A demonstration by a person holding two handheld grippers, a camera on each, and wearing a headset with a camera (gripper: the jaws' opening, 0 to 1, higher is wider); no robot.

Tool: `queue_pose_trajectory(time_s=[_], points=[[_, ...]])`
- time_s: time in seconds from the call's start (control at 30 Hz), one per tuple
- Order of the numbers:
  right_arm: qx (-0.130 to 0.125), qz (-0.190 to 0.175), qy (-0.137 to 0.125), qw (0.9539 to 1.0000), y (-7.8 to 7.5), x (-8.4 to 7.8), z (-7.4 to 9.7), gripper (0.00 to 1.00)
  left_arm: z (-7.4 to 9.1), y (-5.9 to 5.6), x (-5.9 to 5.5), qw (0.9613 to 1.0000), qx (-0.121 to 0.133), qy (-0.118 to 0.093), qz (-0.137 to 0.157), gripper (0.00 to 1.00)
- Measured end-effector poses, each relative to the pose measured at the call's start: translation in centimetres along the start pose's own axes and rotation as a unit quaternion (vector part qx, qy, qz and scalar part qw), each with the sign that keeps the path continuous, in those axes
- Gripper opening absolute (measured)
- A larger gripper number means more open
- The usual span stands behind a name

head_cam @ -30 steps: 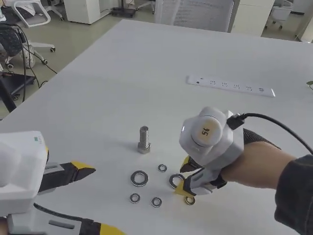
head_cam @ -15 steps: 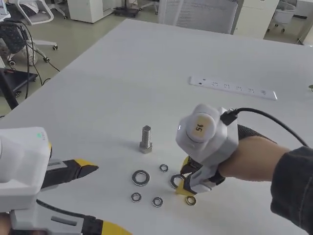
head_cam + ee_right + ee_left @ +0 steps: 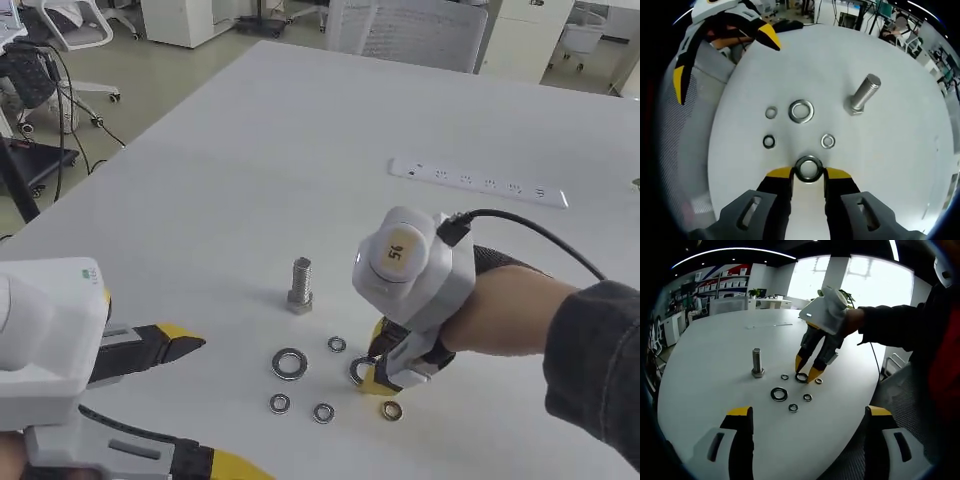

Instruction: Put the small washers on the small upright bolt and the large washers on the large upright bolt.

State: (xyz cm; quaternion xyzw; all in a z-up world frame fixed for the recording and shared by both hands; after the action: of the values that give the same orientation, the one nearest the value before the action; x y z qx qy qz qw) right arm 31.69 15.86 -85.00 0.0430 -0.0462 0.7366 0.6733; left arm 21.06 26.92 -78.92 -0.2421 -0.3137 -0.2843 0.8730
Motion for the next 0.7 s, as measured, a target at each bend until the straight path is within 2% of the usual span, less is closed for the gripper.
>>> queue_pose_trajectory(time_s=[0.43,0.7], points=[[0.004,0.000,0.014,0.9999,-0.1,0.0,0.0,0.24,0.0,-0.3,-0.1,1.0000,0.000,-0.001,-0.001,0.91],[0.000,0.002,0.015,0.9999,0.0,0.0,1.3,0.24,-0.1,-0.5,-0.2,1.0000,-0.002,0.001,-0.002,0.90]])
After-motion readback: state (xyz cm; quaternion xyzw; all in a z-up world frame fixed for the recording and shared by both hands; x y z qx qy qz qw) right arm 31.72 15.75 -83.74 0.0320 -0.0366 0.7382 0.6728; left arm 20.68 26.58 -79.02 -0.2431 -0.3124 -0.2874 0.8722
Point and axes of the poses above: the centre of the closed fingertips' face, and the gripper's own axes: z roughly backward along the fingers, y roughly to its left, x roughly out of its top, the point moved 3 cm from there along z, roughly backward along the fingers, and after that the axes turned 12 degrees about y, right-handed, at the moved point
